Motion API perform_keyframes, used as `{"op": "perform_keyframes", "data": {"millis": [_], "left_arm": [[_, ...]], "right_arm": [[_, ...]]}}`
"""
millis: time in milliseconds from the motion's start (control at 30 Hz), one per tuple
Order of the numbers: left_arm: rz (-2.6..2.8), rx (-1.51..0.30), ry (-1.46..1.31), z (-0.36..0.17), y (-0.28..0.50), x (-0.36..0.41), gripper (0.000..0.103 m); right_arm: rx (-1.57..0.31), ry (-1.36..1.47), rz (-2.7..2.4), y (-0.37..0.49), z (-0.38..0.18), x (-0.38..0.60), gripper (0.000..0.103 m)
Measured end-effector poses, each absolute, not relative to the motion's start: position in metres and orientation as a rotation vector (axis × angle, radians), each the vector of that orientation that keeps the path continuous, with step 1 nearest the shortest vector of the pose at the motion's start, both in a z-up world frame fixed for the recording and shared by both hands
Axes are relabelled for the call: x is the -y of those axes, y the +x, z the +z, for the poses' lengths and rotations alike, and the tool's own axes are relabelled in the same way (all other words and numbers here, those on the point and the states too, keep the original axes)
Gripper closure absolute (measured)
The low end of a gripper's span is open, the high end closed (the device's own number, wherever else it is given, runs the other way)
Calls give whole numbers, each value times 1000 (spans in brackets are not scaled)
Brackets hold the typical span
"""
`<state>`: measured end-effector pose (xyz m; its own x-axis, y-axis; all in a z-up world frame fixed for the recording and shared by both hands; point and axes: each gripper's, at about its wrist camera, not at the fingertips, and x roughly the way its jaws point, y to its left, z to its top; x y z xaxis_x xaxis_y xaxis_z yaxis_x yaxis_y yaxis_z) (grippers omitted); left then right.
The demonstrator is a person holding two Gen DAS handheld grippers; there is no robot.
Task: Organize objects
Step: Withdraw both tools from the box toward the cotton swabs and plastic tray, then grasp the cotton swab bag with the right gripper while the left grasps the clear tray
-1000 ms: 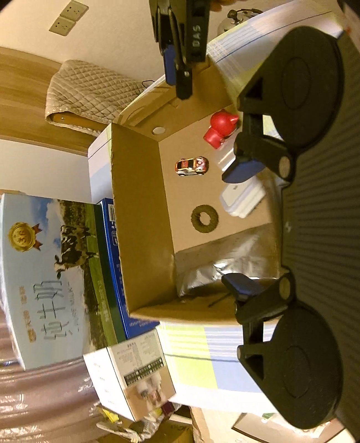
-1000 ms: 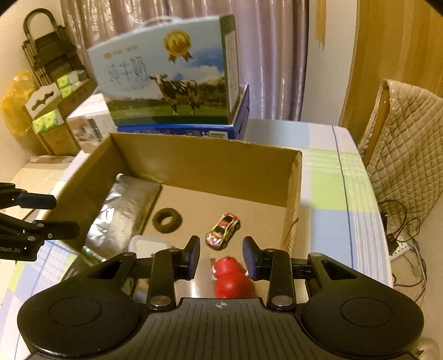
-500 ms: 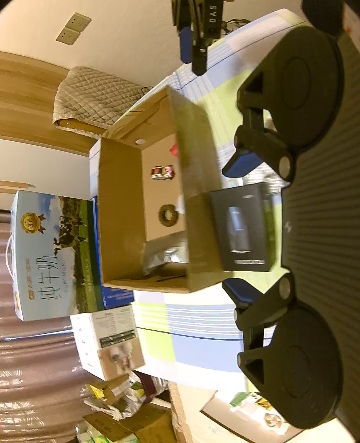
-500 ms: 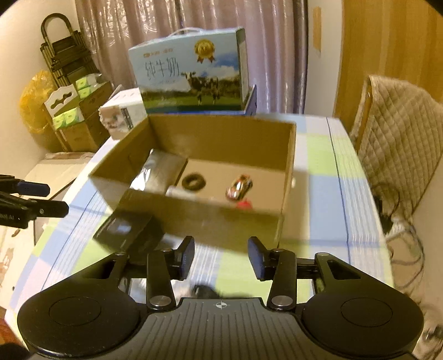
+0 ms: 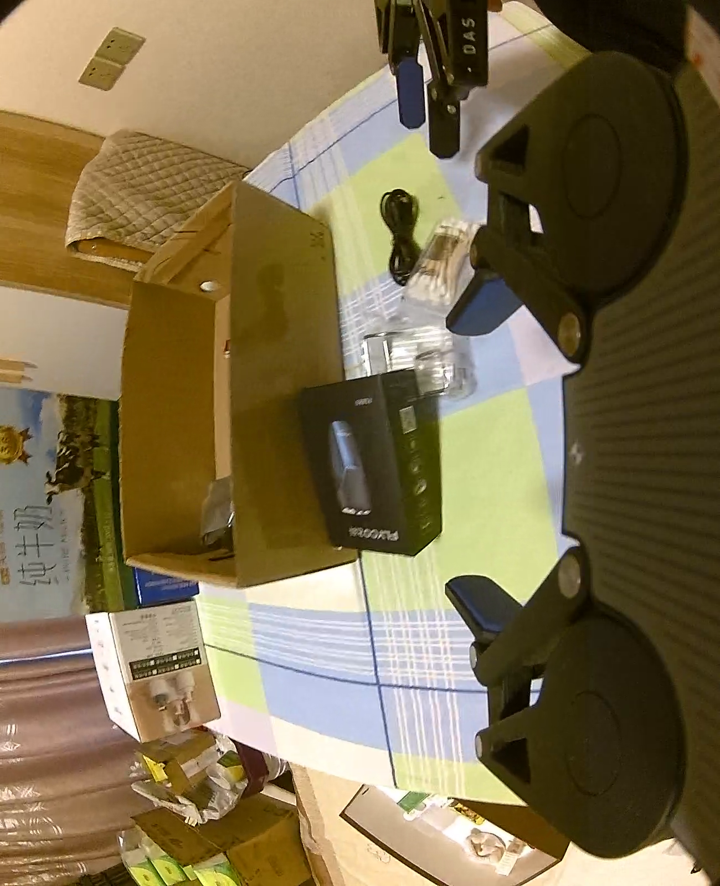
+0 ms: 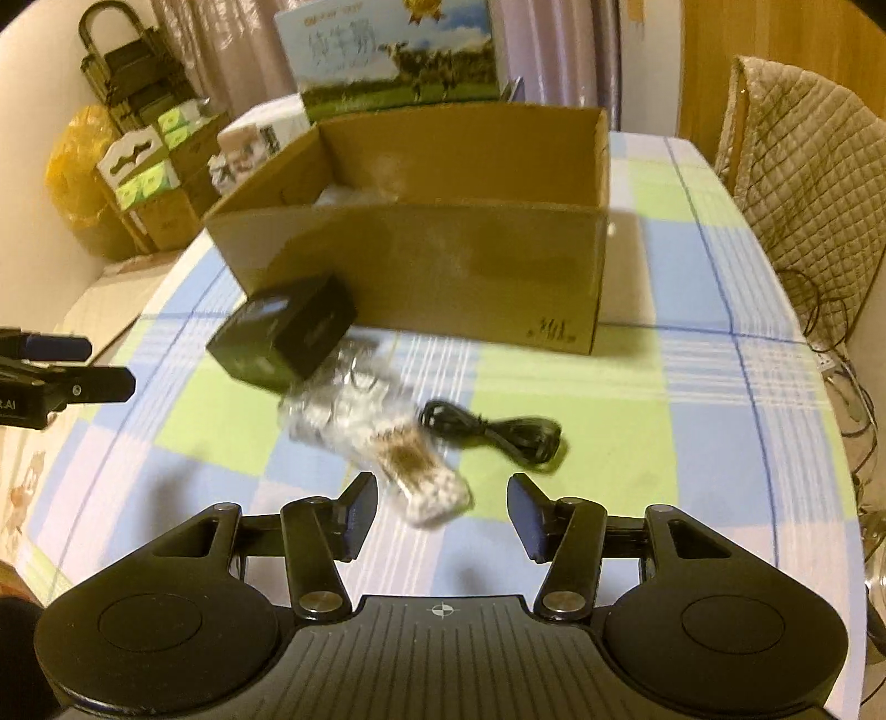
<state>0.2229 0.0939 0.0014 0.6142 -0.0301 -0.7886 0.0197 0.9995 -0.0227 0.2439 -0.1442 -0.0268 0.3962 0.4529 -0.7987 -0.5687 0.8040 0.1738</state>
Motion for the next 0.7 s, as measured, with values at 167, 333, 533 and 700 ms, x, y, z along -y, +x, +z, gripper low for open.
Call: {"op": "perform_keyframes", "data": {"millis": [167,333,533,700], "left_arm": [[-20,-911,26,-16,225,-84,6],[-27,-928,-10,-38,232,-83,4],[-35,-961,-31,-62,241,-82,4],[-43,-979,-33,-74,248,-82,4]], "right_arm": [[-984,-137,672,245,-45,138,53],[-996,-193,705,252,-63,124,53],[-986,-276,758,264,-81,106,52],[-969,-405,829,274,-99,89,51]]}}
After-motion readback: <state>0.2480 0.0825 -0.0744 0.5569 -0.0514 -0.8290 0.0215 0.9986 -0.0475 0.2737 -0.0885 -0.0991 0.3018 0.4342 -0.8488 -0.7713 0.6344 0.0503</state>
